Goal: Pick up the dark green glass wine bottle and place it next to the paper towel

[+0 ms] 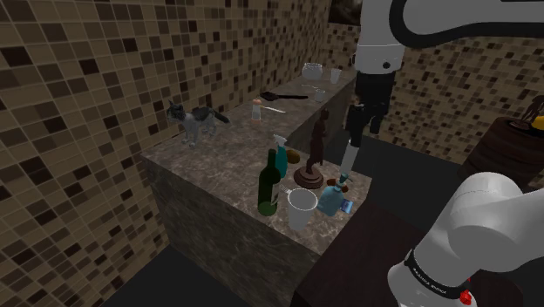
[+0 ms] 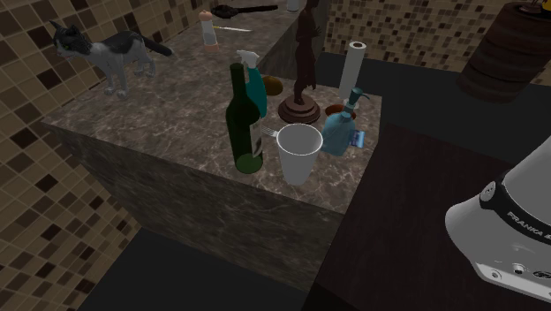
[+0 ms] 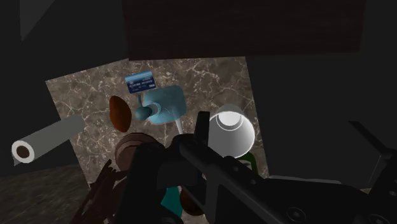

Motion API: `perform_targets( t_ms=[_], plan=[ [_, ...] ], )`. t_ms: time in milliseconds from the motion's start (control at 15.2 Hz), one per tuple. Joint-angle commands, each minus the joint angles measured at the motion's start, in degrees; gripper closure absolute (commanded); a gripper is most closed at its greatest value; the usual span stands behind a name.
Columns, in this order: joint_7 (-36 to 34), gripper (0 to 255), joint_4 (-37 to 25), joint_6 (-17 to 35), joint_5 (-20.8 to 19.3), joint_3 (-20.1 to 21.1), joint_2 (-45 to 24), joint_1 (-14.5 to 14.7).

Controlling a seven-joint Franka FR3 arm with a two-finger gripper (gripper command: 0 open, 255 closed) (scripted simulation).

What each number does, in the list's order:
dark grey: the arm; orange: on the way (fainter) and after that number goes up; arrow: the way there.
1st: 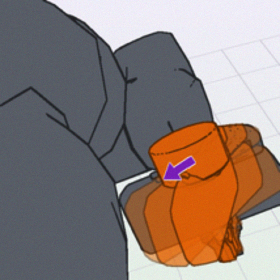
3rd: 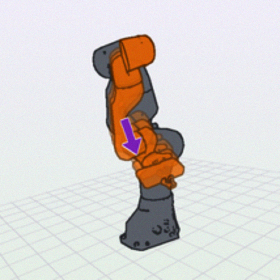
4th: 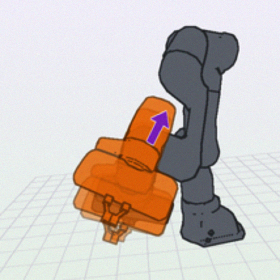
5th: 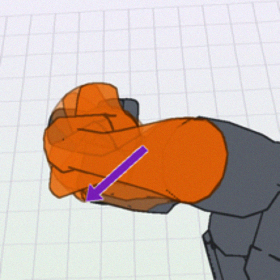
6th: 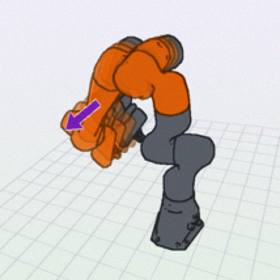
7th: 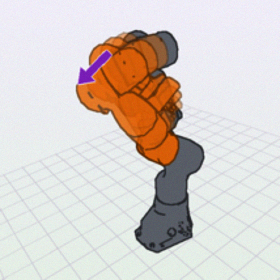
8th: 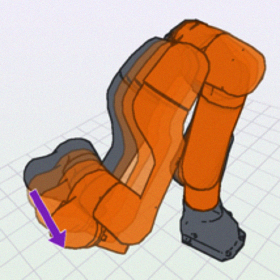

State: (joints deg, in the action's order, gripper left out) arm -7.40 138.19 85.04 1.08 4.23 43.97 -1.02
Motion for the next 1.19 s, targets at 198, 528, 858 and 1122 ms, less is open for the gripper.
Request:
perform_targets(
  t_ms=[198, 528, 858, 1122],
  plan=[
    [0.13, 0, 1.09, 6.73, 0.09, -0.12, -4.22, -0.29],
    [0.33, 0, 1.19, 17.51, 0.22, -0.3, -12.53, -0.73],
    [0.55, 0, -0.85, 27.3, 0.36, -0.43, -21.99, -1.12],
    [0.75, 0, -3.96, 34.11, 0.47, -0.52, -30.02, -1.39]
  ],
)
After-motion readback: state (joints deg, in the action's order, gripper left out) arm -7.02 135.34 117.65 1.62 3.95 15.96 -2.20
